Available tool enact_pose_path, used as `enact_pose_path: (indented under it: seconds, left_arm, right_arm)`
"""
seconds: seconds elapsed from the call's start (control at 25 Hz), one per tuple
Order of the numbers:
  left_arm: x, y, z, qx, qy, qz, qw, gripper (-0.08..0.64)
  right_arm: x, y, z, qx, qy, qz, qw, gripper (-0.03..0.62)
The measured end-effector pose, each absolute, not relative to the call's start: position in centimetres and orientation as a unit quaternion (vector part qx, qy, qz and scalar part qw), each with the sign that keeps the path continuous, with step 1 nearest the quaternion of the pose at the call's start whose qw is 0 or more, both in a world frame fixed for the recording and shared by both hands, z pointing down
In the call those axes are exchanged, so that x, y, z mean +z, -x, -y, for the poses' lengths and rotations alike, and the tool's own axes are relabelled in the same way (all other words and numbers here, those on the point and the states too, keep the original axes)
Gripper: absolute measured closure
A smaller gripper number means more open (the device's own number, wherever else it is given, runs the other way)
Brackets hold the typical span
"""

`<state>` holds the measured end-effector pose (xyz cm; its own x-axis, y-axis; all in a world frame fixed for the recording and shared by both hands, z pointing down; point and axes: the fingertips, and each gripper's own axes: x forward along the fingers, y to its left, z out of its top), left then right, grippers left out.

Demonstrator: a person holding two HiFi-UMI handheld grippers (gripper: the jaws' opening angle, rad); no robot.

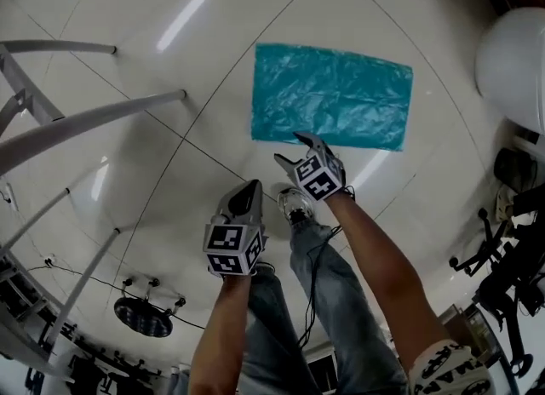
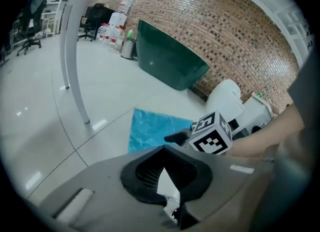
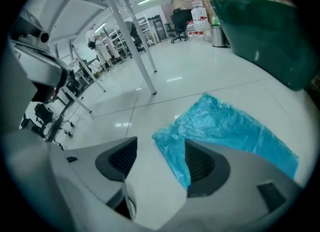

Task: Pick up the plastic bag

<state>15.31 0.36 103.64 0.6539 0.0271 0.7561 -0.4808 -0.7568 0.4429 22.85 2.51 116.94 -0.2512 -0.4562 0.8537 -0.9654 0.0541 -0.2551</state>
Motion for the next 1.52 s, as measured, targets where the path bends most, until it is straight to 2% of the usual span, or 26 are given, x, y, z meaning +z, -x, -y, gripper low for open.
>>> enact_pose_path:
  seconds: [0.2, 0.36, 0.48, 0.56, 0.84, 1.0, 1.08, 1.12, 1.16, 1.2, 1.36, 1.52]
  left_arm:
    - [108.9, -13.6, -0.1, 0.402, -0.845, 0.140, 0.324, 0.560]
    - [112.1, -13.6, 0.4, 0.404, -0.848, 0.139, 0.314, 0.560]
    - [113.4, -13.7, 0.6, 0.399, -0.848, 0.143, 0.317, 0.560]
    - [113.7, -13.7, 0.5, 0.392, -0.850, 0.145, 0.321, 0.560]
    - [114.0, -12.5, -1.6, 0.389, -0.846, 0.144, 0.336, 0.560]
    - [114.0, -11.5, -2.2, 0.390, -0.842, 0.149, 0.342, 0.560]
    - [113.9, -11.1, -2.3, 0.389, -0.841, 0.153, 0.344, 0.560]
    - [113.8, -11.0, -2.4, 0.389, -0.841, 0.154, 0.344, 0.560]
    - [113.6, -10.8, -2.4, 0.388, -0.841, 0.155, 0.344, 0.560]
    - [113.4, -10.8, -2.4, 0.387, -0.841, 0.155, 0.344, 0.560]
    - [112.2, -10.8, -1.8, 0.381, -0.845, 0.156, 0.341, 0.560]
    - [107.9, -10.9, -0.9, 0.369, -0.853, 0.158, 0.334, 0.560]
  right_arm:
    - [123.9, -21.7, -1.5, 0.385, -0.507, 0.693, 0.339, 0.276]
    - [127.8, -21.3, -1.2, 0.368, -0.497, 0.696, 0.365, 0.252]
    - [128.9, -21.4, -1.0, 0.341, -0.507, 0.696, 0.378, 0.251]
    - [129.0, -21.4, -0.7, 0.328, -0.508, 0.701, 0.378, 0.205]
    - [130.7, -22.1, -0.8, 0.322, -0.496, 0.699, 0.401, 0.209]
    - [130.5, -23.5, -0.5, 0.332, -0.509, 0.688, 0.397, 0.335]
    - [130.5, -24.0, -0.4, 0.340, -0.512, 0.681, 0.399, 0.355]
    - [130.5, -24.3, -0.4, 0.342, -0.514, 0.676, 0.403, 0.389]
    - [130.5, -24.6, -0.5, 0.344, -0.518, 0.669, 0.406, 0.556]
    - [130.6, -24.8, -0.5, 0.349, -0.522, 0.663, 0.408, 0.581]
    - [129.6, -24.4, -0.1, 0.384, -0.528, 0.656, 0.379, 0.584]
    - [121.9, -24.0, 1.1, 0.392, -0.582, 0.658, 0.273, 0.584]
